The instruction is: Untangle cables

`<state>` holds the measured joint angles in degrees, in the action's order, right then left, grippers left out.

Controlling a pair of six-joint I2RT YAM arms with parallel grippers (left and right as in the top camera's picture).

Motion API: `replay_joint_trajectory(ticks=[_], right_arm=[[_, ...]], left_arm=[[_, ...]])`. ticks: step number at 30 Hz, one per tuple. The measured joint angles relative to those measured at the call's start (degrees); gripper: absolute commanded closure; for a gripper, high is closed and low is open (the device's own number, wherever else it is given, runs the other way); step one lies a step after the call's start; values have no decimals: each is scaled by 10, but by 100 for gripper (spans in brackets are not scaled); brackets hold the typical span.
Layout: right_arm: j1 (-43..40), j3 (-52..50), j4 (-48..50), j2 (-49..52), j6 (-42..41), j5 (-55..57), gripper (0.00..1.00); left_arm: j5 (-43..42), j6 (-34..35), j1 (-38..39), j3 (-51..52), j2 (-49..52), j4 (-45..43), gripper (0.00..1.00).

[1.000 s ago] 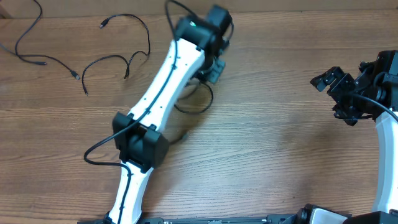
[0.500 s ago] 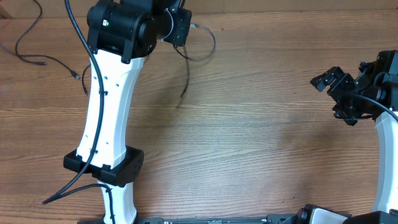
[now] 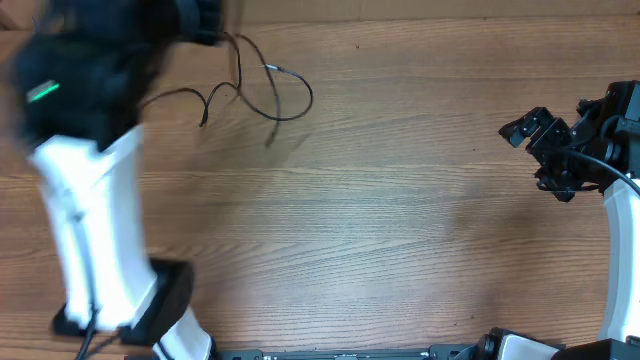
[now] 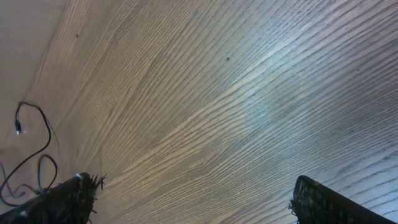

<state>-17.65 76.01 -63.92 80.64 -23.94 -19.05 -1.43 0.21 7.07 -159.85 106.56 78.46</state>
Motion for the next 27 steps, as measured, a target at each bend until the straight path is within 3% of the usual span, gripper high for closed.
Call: replay_joint_trajectory(ticks=[9,16,25,27], right_arm=[[0,0,0,0,0,0,0],[0,0,0,0,0,0,0],[0,0,0,0,0,0,0],[0,0,0,0,0,0,0]], left_arm=[[7,18,-225,-19,-68,102,96],[30,139,-349,-15,-22,178,96],[21,192,-382,25,14,177,96],[-20,189,-382,26,28,160,96]])
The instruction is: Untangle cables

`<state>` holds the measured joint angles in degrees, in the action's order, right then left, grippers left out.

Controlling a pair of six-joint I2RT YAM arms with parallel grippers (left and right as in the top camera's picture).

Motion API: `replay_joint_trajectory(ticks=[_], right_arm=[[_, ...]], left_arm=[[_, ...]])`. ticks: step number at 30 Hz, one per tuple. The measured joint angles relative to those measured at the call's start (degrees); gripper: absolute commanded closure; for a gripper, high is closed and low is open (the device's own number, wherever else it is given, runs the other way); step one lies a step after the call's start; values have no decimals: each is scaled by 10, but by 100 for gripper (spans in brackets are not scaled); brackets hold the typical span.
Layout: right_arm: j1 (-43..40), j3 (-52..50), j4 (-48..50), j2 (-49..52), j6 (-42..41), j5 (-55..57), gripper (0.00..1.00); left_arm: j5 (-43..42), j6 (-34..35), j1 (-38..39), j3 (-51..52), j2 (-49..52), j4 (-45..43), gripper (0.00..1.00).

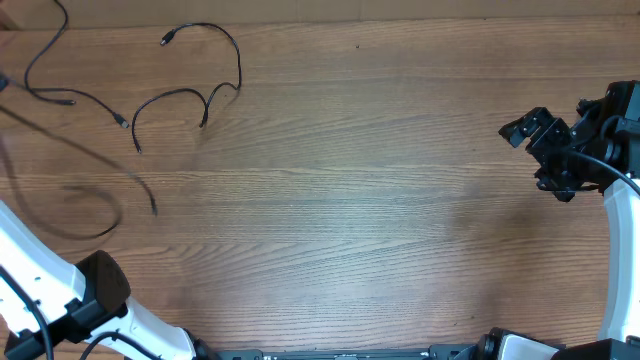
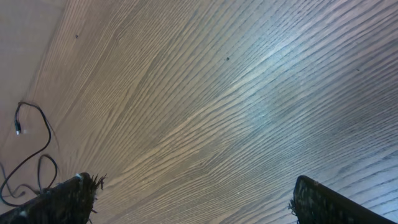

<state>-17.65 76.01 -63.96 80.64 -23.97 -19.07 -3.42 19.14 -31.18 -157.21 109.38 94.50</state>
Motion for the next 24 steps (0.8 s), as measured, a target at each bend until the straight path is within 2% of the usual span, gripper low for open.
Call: replay_joint_trajectory(ticks=[4,7,14,24], right_arm=[[0,0,0,0,0,0,0],[0,0,0,0,0,0,0],[0,0,0,0,0,0,0],[0,0,0,0,0,0,0]], left_arm=[[-125,-59,0,1,17,-12,96],[-175,-99,0,1,19,13,96],[-235,-162,-2,1,19,22,96],[-260,-184,-17,2,-5,23,96]])
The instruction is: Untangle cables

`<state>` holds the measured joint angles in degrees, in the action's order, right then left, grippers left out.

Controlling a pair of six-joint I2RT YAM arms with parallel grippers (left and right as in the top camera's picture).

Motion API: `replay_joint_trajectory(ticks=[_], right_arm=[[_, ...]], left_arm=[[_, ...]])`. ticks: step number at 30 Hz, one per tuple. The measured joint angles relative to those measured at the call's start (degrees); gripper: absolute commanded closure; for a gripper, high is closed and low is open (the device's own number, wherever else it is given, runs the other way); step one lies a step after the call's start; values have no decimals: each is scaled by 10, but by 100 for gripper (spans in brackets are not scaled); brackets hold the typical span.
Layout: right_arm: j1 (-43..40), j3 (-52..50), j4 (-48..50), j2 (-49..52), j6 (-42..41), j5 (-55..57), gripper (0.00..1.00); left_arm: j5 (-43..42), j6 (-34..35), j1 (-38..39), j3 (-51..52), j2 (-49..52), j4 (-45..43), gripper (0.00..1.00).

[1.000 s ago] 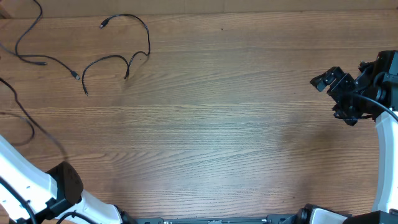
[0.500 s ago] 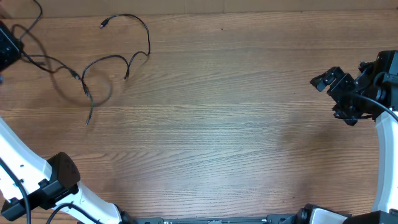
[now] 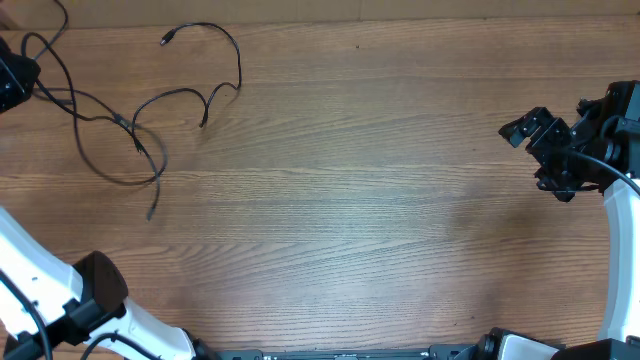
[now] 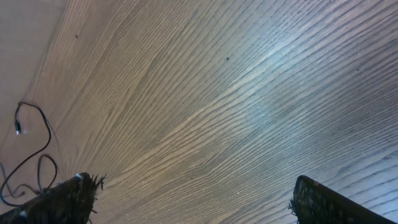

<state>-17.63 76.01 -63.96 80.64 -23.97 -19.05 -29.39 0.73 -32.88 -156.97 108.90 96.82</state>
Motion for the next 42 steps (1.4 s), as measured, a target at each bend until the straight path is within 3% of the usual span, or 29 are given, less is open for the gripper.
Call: replay_joint_trajectory(ticks=[7,12,20,28,31,35,42], right_arm=[[0,0,0,0,0,0,0],[0,0,0,0,0,0,0],[0,0,0,0,0,0,0],[0,0,0,0,0,0,0],[0,0,0,0,0,0,0],[0,0,0,0,0,0,0],[0,0,0,0,0,0,0]], left_arm=[[31,-9,-17,10,-98,0,96],[22,-24,-35,73,-148,0,96],[-85,-120,-55,256,-125,-5,95],[-227,-222,-163,465,-158,-75,96],[-245,-250,-192,559,-169,-130,96],[-172,-205,-190,659,-169,-269,96],[132,3,-176,690,-167,-349,96]])
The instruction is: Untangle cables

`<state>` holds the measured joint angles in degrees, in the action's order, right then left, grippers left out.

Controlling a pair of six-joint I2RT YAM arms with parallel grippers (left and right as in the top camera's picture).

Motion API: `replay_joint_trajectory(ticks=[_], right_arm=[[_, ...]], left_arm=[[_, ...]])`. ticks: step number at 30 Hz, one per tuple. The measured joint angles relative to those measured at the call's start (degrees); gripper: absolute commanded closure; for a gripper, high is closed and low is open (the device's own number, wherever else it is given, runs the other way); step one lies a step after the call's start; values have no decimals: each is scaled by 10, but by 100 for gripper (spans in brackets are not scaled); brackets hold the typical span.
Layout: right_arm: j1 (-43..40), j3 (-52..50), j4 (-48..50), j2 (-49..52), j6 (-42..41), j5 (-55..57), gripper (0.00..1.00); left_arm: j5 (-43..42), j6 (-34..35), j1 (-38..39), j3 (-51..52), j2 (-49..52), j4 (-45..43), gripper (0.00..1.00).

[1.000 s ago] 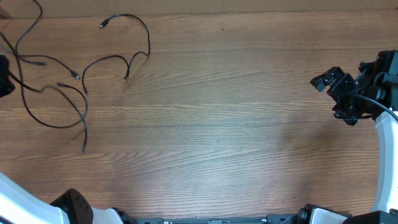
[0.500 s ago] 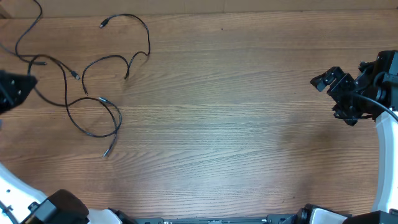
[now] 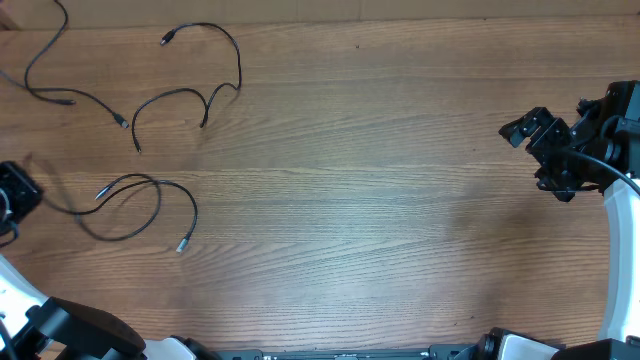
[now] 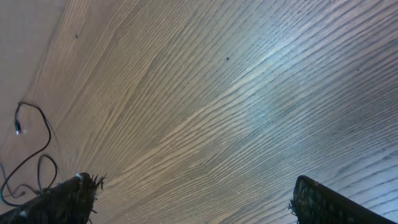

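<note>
Three thin black cables lie at the table's left. One cable [image 3: 40,60] curls at the far left corner. A second cable [image 3: 215,70] arcs beside it and also shows in the right wrist view as the cable [image 4: 37,149]. The third cable [image 3: 140,205] lies looped nearer the front, apart from both, with both plugs free. A strand of it runs into my left gripper [image 3: 14,195] at the left edge, which looks shut on it. My right gripper [image 3: 522,128] hovers far right, open and empty, with its fingers [image 4: 62,199] wide apart.
Bare wooden table [image 3: 380,220] spreads between the cables and the right arm [image 3: 600,170]. The left arm's base [image 3: 80,335] stands at the front left corner. The table's far edge runs just beyond the cables.
My left gripper was at the far left edge with the third cable draped across the other two. It is now lower on the left edge, and that cable lies in its own loop, clear of them.
At first my left arm was a blur over the far left corner, with a cable dangling from it. Then the arm was off to the left and the cable blurred in motion. Later the cable crossed the two resting cables; now it lies separate. The right arm stayed still.
</note>
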<state>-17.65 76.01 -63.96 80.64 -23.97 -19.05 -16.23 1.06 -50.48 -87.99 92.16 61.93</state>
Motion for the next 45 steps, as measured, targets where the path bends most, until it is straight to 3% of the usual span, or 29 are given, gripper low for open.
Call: replay_joint_trajectory(ticks=[5,12,15,18,19,34,39,45], right_arm=[[0,0,0,0,0,0,0],[0,0,0,0,0,0,0],[0,0,0,0,0,0,0],[0,0,0,0,0,0,0],[0,0,0,0,0,0,0],[0,0,0,0,0,0,0],[0,0,0,0,0,0,0],[0,0,0,0,0,0,0]], left_arm=[[106,94,0,19,0,-72,96],[148,140,1,73,24,-190,92],[155,146,3,79,57,-203,55],[157,158,8,79,91,-204,8],[158,162,9,79,100,-204,0],[151,184,79,70,142,-188,0],[109,183,93,-26,136,-96,1],[105,183,94,-84,113,-90,0]])
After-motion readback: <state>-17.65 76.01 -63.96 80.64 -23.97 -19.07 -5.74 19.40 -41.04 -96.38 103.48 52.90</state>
